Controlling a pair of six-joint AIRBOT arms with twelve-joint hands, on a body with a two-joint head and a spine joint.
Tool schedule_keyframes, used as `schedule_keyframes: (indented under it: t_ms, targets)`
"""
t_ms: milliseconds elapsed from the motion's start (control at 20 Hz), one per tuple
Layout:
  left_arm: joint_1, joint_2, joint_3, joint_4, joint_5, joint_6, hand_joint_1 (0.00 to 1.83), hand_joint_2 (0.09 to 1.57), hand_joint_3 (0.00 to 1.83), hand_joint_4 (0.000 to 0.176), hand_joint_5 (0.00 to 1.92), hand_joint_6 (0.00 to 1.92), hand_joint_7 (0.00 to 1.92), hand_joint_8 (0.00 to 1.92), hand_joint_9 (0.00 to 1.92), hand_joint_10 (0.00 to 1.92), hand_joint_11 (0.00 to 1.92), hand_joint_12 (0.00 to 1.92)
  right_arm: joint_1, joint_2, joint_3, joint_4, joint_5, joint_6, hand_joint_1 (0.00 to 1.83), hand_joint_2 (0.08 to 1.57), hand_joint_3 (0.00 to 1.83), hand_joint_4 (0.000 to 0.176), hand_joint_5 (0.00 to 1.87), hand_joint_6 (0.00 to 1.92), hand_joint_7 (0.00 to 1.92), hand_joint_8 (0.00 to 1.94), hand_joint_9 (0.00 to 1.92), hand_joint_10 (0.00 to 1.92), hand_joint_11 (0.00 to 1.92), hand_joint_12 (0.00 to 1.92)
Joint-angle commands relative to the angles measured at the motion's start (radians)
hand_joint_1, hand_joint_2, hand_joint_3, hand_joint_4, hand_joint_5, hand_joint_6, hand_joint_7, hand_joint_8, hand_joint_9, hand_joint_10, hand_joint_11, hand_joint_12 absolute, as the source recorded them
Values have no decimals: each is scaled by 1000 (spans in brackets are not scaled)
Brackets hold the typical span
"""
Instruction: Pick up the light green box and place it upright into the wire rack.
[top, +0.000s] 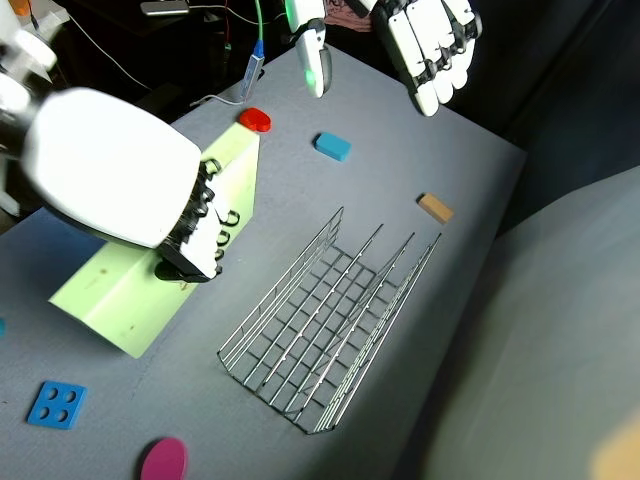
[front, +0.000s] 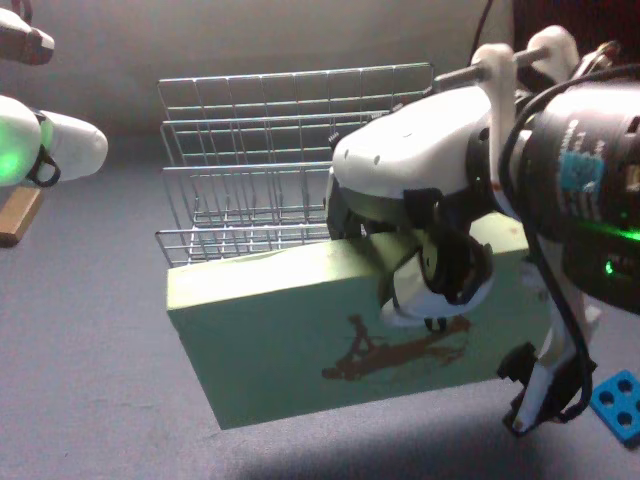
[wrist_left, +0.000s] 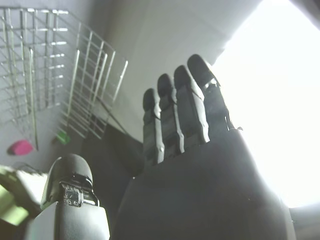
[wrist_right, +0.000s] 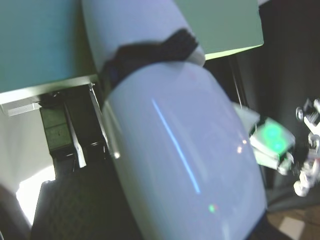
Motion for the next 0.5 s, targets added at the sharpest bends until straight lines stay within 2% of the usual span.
schedule_keyframes:
  t_ms: [0,200,450]
  targets:
    - [-15,3,3,72,-36,5,98,1178,5,0,284,0,293,0,230,1,0,770,30,2,-6,-64,34,-4,1244,1129,1,0,905,937,1014,1145,810,1211,658,1615]
    - [-21,4,3,68,-1,26,98,1186,6,0,279,0,294,1,231,1,0,773,107,12,1,-63,29,-27,1241,1132,1,0,901,943,1005,1158,783,1204,654,1609]
    - [-28,8,4,69,9,37,125,1176,0,0,280,1,296,1,229,0,0,767,171,-22,85,-63,36,-55,1241,1134,1,0,896,951,1001,1165,787,1210,616,1606]
